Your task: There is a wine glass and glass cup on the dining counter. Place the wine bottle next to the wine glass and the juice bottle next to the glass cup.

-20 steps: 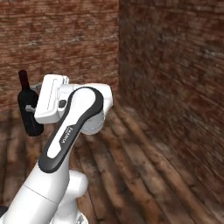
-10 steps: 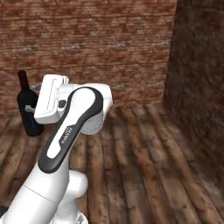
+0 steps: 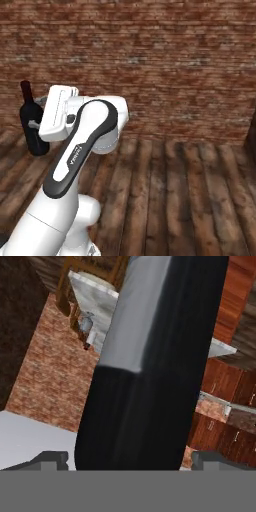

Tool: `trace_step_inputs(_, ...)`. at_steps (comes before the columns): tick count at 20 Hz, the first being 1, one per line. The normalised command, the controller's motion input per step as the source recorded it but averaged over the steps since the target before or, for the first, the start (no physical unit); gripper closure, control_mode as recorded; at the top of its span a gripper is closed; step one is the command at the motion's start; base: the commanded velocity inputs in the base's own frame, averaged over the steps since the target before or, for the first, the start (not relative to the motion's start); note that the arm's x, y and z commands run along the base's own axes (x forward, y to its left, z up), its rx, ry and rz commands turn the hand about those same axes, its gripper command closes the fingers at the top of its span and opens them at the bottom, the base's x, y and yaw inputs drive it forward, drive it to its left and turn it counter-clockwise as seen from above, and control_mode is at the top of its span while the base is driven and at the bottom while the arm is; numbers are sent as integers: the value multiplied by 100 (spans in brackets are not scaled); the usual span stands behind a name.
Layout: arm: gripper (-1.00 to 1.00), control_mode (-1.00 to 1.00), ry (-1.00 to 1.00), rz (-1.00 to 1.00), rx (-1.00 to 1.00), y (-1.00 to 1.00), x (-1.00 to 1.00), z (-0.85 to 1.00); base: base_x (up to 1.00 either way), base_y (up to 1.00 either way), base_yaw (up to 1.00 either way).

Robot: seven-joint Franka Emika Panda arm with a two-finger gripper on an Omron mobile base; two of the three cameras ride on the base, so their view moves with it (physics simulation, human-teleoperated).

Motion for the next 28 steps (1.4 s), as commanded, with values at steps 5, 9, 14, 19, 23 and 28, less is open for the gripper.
trace_step_inputs(5, 100, 100, 0, 0, 0, 0, 0, 0, 100, 14, 49)
trace_step_inputs(9, 100, 100, 0, 0, 0, 0, 0, 0, 100, 3, 50)
trace_step_inputs(14, 100, 100, 0, 0, 0, 0, 0, 0, 100, 0, 52)
trace_step_inputs(19, 100, 100, 0, 0, 0, 0, 0, 0, 100, 0, 51)
trace_step_inputs(23, 100, 100, 0, 0, 0, 0, 0, 0, 100, 0, 50)
trace_step_inputs(28, 100, 100, 0, 0, 0, 0, 0, 0, 100, 0, 47)
